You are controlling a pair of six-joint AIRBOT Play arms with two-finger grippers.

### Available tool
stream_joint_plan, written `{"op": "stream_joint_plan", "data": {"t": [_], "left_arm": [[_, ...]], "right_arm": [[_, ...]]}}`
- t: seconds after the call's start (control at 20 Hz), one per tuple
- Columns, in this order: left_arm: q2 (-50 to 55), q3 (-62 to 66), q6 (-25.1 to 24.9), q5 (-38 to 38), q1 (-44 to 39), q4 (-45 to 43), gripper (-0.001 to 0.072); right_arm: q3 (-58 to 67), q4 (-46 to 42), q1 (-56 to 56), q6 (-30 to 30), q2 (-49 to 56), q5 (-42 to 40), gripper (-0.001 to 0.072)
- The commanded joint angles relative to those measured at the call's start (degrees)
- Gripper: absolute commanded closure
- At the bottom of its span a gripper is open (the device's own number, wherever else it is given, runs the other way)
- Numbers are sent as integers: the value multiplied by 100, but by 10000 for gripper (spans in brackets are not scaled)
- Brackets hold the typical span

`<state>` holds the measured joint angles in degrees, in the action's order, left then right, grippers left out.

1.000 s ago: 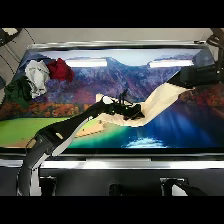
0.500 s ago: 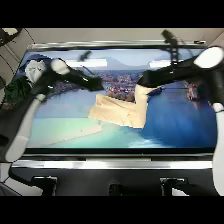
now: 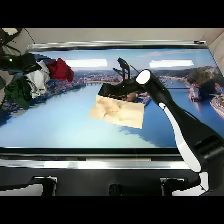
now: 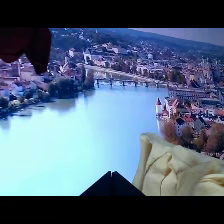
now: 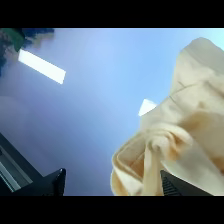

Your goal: Fold the shirts.

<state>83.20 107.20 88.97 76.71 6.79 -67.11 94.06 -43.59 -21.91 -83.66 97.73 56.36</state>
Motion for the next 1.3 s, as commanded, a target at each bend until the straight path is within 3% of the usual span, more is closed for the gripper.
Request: {"op": "stream_joint_plan", "data": {"t": [0.0,0.2,0.35,0.45,0.65,0.8,0.9,0.95,1.0,1.05,1.1,1.25], "left_arm": [[-116,0,-22,44,76,24,686],[-116,0,-98,42,-83,22,686],[-116,0,-153,44,-109,22,686],[-116,0,-153,44,-111,22,686],[-116,0,-146,44,-155,22,685],[-116,0,-129,44,-245,26,685],[-116,0,-131,44,-308,22,686],[-116,0,-131,42,-343,22,685],[-116,0,-131,42,-365,22,685],[-116,0,-131,42,-374,22,685],[-116,0,-131,42,-382,22,686],[-116,0,-131,42,-380,22,686]], "right_arm": [[7,24,109,-516,79,-151,-3],[7,-1106,1235,-601,-577,557,7],[-109,-2317,2356,-931,-649,2046,32],[-809,-2238,2833,-931,-610,2520,37],[-2575,-704,2833,-306,-584,1456,37],[-2828,-332,2540,-225,-269,833,39],[-2826,20,2339,-186,-63,505,169],[-2826,177,2256,-114,-17,306,179],[-2826,306,2188,-57,-2,57,326],[-2809,474,2190,22,-9,-50,624],[-2721,616,2249,87,-9,-92,672],[-2020,688,2734,354,-28,313,673]]}}
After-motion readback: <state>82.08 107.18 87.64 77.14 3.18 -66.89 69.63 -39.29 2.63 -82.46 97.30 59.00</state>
